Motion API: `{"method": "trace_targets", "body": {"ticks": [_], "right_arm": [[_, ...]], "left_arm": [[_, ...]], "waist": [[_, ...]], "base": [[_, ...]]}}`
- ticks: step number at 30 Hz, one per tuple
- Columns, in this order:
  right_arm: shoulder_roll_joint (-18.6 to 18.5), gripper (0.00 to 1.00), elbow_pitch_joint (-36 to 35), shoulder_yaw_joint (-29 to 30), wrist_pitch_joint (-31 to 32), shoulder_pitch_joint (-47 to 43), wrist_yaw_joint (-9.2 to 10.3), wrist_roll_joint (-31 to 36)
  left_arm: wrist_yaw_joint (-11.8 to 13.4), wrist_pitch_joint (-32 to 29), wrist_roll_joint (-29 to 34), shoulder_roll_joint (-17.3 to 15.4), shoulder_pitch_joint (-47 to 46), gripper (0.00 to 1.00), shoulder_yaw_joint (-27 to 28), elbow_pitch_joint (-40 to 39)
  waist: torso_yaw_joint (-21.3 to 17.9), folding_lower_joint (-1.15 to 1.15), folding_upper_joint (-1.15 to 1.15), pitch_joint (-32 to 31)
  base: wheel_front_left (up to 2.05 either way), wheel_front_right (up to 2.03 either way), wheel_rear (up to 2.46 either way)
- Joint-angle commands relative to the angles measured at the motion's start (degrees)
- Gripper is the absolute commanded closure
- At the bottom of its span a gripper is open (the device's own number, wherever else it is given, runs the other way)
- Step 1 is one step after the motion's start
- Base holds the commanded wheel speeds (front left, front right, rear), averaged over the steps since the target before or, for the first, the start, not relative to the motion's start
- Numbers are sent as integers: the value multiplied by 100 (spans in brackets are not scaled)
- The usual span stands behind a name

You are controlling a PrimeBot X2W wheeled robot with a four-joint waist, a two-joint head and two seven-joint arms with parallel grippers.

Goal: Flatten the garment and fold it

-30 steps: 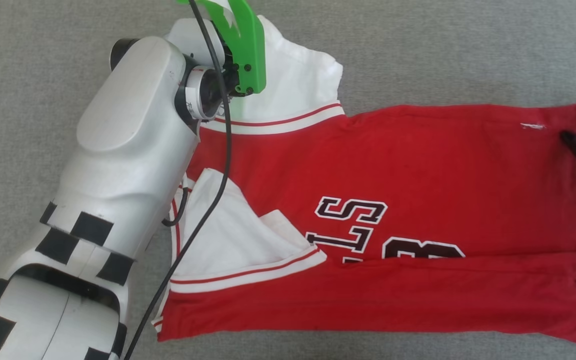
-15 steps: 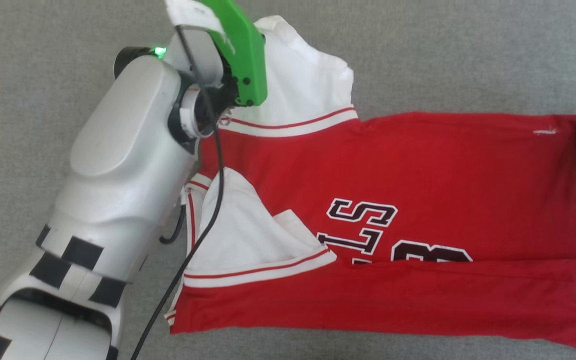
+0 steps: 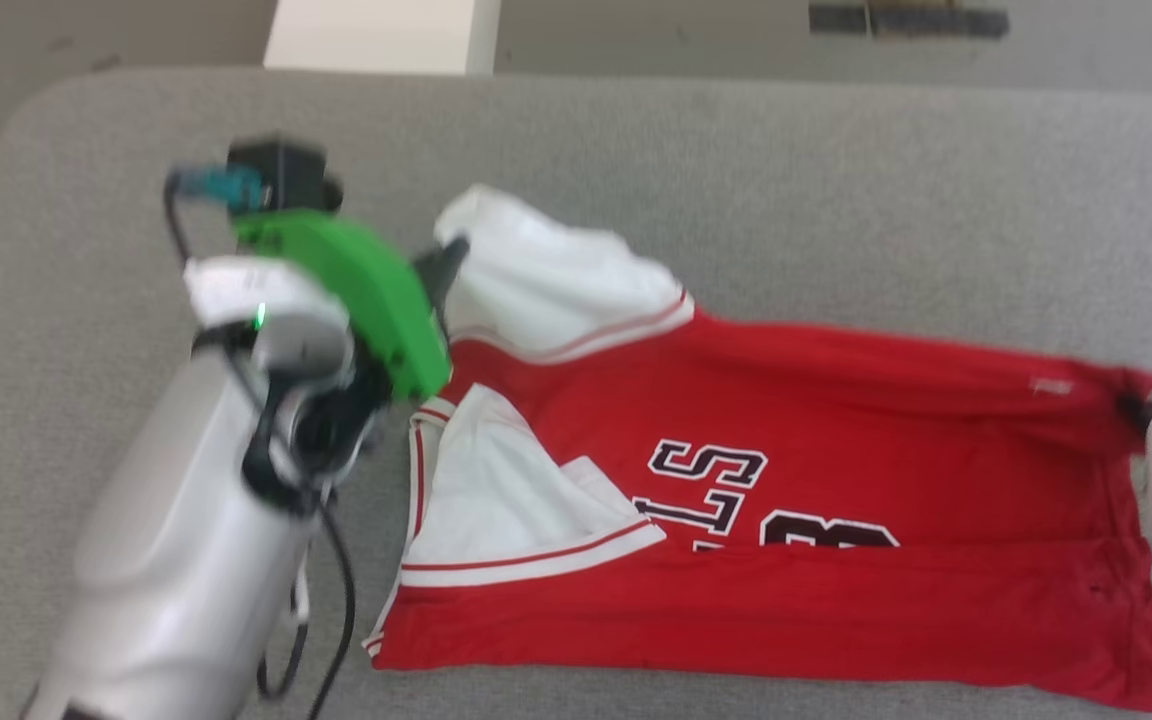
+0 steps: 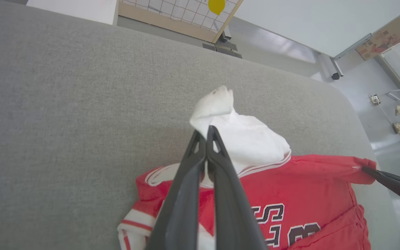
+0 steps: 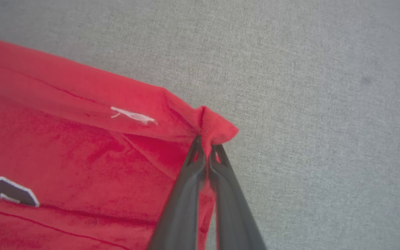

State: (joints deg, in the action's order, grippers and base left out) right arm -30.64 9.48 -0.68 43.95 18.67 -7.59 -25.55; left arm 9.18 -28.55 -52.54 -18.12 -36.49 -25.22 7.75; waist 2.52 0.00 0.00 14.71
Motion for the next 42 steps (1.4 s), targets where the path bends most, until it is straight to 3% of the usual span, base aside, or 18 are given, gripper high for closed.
{"method": "trace_targets", "body": {"ticks": [1, 8, 14, 26, 27, 28, 29, 36, 42], "right_arm": [[102, 100, 3, 43, -44, -164, 10, 61], [455, 100, -13, 249, -63, -793, 10, 173], [678, 100, -29, 405, -72, -1189, 10, 223], [1037, 100, 280, 507, -166, -1636, 10, 404], [1070, 100, 301, 535, -227, -1636, 10, 433], [1089, 78, 319, 541, -278, -1635, 10, 451], [1111, 0, 331, 568, -339, -1633, 10, 461], [1165, 0, -49, 883, -497, -1822, 10, 336], [1207, 0, -679, 1714, -316, -2104, 10, 207]], "left_arm": [[56, 63, -98, -65, 315, 100, 69, -166], [344, 280, -471, -231, 1860, 100, 335, -1029], [543, 592, -756, -141, 2994, 100, 531, -1380], [604, 806, -952, 31, 3650, 100, 581, -383], [601, 846, -965, 55, 3644, 69, 607, -293], [594, 893, -978, 78, 3632, 32, 640, -240], [586, 930, -975, 82, 3616, 0, 662, -190], [776, 898, -794, -227, 3567, 0, 751, -354], [1005, 1200, -393, -599, 3426, 0, 982, -1064]], "waist": [[52, 0, 0, -544], [17, 0, 0, -745], [-39, 0, 0, -760], [-128, 0, 0, -764], [-144, 0, 0, -791], [-157, 0, 0, -820], [-173, 0, 0, -849], [-220, 0, 0, -1096], [-221, 0, 0, -1183]], "base": [[0, 0, 0], [0, 0, 0], [0, 0, 0], [0, 0, 0], [0, 0, 0], [0, 0, 0], [0, 0, 0], [0, 0, 0], [0, 0, 0]]}}
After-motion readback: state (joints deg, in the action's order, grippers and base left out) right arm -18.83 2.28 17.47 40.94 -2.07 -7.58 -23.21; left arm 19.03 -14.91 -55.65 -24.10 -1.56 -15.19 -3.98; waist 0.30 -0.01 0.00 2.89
